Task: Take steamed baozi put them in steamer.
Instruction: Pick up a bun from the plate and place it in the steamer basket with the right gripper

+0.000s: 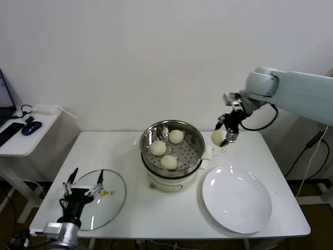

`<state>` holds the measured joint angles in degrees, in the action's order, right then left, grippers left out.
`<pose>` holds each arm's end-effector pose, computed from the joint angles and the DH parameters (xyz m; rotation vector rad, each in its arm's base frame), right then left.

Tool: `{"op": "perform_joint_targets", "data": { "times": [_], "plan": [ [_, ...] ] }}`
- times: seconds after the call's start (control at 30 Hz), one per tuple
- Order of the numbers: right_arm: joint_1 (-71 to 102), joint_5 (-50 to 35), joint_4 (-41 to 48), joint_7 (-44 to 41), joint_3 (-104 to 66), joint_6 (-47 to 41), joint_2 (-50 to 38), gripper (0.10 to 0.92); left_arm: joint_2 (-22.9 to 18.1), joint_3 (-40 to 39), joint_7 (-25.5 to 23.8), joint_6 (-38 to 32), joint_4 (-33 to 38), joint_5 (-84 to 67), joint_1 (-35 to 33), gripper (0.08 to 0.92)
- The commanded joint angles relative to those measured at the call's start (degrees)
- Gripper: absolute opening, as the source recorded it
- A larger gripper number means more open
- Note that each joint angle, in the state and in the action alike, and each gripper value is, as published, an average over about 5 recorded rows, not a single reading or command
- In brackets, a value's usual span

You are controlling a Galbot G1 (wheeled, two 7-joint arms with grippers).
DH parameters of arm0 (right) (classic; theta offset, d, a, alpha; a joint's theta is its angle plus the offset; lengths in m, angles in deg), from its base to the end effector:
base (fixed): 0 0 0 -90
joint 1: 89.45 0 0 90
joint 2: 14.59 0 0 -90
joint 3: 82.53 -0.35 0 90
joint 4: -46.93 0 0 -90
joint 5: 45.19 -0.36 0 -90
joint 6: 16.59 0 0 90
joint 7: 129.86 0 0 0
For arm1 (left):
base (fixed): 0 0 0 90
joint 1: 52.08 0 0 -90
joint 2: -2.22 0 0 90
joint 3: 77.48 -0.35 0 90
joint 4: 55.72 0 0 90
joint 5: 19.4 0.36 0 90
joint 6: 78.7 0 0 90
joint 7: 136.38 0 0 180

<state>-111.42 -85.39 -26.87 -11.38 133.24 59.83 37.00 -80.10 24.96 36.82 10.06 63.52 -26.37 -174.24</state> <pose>0.5645 -0.0601 0.0098 1.4098 -1.4233 1.3077 0.1726 0.0903 -0.3017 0.0005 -3.1239 -0.1636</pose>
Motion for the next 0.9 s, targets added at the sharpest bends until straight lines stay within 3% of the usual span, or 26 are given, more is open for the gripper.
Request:
{"op": "perform_joint_targets", "data": {
  "times": [0.03,0.43,0.9],
  "plan": [
    [3.8,-4.7,12.4,1.5,-1.1,-1.2,15.7,0.704,0.2,0.3,0.3,0.9,1.6,0.0,0.0,0.823],
    [13.1,-3.3,17.5,3.9,-4.3,-3.3,22.7,0.729,0.5,1.4,0.4,0.8,1.3,-1.3,-0.4,0.823],
    [16.8,-4.1,16.4,7.2,-4.7,-5.6,20.0,0.729,0.6,1.7,0.7,0.7,0.8,-1.6,-0.7,0.823]
  ]
}}
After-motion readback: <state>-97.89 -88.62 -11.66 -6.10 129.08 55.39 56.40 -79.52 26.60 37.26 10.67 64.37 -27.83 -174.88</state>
